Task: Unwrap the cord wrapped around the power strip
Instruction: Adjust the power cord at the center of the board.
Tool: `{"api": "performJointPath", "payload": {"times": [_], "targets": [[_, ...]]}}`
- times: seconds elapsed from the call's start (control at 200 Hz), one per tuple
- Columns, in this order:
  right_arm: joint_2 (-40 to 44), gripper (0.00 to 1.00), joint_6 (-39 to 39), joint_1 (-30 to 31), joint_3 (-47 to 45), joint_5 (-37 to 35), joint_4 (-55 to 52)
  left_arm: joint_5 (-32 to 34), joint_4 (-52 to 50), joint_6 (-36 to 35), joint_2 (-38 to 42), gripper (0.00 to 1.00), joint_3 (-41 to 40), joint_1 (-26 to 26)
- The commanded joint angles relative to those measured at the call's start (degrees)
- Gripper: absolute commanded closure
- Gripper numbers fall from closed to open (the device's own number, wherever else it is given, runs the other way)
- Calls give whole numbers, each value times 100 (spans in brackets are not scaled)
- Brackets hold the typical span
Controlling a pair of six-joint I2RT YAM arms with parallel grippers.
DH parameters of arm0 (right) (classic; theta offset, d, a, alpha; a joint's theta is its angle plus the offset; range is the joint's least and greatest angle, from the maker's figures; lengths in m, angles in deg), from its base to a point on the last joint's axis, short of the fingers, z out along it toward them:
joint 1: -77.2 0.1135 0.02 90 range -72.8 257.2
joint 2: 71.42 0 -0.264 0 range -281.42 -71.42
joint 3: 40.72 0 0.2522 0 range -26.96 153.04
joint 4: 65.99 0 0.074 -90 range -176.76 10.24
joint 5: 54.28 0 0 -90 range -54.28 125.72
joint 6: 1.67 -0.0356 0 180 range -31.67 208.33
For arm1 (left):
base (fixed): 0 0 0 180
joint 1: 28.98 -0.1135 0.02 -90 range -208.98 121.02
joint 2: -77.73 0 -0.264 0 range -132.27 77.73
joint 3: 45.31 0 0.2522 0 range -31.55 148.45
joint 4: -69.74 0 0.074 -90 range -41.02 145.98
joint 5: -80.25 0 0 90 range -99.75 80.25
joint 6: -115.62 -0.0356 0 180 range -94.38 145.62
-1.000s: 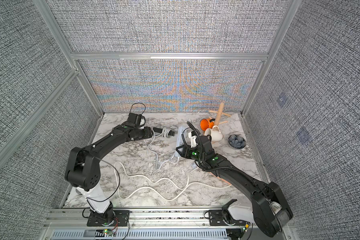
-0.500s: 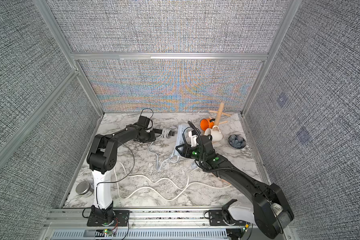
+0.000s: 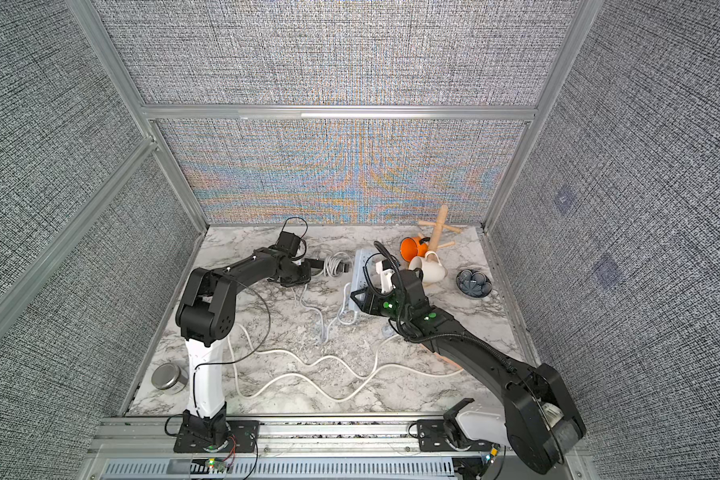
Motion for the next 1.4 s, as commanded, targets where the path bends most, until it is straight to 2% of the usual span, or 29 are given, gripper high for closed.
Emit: {"api": "performJointPath", "payload": {"times": [0.0, 0.16, 0.385, 0.45, 0.611, 0.746, 0.821, 0.951, 1.116, 1.226, 1.311, 1.396], "targets": [[0, 100, -10, -4, 64, -37, 250, -84, -195, -143, 119, 100, 207, -10], [-30, 100, -71, 5, 72, -50, 340, -129, -536, -309, 127, 100, 754, -6], [31, 100, -150, 76, 49, -80, 439, 231, -1106, -530, -214, 100, 1967, -6], [50, 100, -159, 114, 77, -124, 436, -44, -1065, -604, -327, 100, 2236, 9], [202, 100, -267, 125, 0, -342, 446, -981, -543, -981, -199, 100, 2292, 260], [370, 100, -401, 130, -169, -572, 540, -1266, -471, -1723, 217, 100, 2002, 591], [357, 100, -405, 115, -191, -576, 560, -1420, -321, -1909, 473, 100, 1729, 684], [323, 100, -403, 117, -203, -577, 586, -1303, 13, -1938, 855, 100, 1290, 698], [465, 100, -373, 91, -234, -687, 509, -323, -106, -1954, 1125, 100, 1298, 682], [587, 100, -389, 56, -263, -785, 373, -632, -475, -1939, 1234, 100, 1435, 684], [747, 100, -507, 12, -354, -926, 275, -818, -579, -1843, 1555, 100, 1063, 676], [992, 100, -720, -8, -529, -1183, 126, -454, -607, -1754, 2009, 100, 419, 671]]}}
